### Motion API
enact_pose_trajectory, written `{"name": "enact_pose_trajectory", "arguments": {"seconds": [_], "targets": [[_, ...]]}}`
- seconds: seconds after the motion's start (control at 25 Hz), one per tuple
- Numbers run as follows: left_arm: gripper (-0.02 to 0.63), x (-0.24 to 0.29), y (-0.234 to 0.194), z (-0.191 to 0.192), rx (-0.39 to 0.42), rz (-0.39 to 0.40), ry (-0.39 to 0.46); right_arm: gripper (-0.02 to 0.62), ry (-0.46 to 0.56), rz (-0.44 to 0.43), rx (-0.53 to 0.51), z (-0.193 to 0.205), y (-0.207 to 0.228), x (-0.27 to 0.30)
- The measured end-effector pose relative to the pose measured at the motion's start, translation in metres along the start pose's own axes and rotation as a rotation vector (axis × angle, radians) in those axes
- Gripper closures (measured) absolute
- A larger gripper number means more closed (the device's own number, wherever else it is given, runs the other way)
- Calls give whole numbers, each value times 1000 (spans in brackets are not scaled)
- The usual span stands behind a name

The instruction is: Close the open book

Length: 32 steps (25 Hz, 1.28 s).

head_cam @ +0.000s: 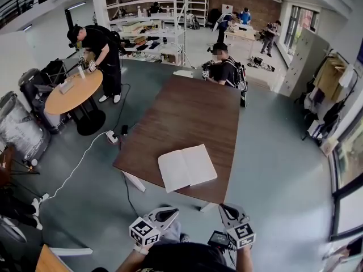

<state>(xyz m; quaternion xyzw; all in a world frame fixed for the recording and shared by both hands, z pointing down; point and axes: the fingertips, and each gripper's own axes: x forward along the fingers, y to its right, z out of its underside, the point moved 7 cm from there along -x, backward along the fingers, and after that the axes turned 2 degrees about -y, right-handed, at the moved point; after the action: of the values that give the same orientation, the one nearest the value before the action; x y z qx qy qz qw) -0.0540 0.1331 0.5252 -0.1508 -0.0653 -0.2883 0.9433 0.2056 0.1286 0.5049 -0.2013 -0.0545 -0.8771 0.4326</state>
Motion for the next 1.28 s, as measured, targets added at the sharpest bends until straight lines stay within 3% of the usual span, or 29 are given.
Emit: {"name": "enact_pose_trajectory", "arguments": {"seconds": [1.28], "targets": [[598, 21, -29, -9, -32, -5, -23, 607, -26, -39, -9, -13, 22, 38]]}}
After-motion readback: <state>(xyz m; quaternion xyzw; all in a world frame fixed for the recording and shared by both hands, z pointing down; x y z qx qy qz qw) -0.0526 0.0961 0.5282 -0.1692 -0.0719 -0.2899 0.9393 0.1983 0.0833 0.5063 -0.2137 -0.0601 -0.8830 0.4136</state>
